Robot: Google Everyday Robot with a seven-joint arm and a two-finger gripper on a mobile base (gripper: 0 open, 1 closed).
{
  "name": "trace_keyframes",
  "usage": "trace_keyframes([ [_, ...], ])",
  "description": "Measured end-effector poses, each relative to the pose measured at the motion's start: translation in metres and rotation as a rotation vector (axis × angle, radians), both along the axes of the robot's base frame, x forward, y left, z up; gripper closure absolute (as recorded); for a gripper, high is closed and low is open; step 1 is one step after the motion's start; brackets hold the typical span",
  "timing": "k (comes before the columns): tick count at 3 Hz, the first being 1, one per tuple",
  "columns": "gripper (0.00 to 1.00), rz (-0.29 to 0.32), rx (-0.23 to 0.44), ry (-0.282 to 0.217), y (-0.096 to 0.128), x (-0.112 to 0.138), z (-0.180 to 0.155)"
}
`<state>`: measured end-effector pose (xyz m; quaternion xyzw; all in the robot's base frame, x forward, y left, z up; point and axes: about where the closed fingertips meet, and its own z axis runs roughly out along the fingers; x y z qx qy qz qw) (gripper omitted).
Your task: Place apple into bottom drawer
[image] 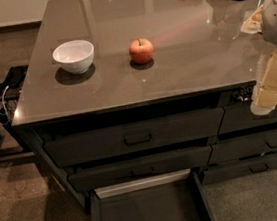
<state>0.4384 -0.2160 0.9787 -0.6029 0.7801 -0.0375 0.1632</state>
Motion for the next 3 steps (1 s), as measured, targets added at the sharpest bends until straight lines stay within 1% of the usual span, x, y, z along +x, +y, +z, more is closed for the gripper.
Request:
trace_keyframes([
  [1, 0.00, 0.000, 0.000, 0.000, 0.000, 0.000, 0.000],
  [2, 0.00, 0.030, 0.013, -0.026, 0.007, 0.002, 0.005],
  [3, 0.00, 0.118, 0.075, -0.092, 0.028, 0.018, 0.018],
])
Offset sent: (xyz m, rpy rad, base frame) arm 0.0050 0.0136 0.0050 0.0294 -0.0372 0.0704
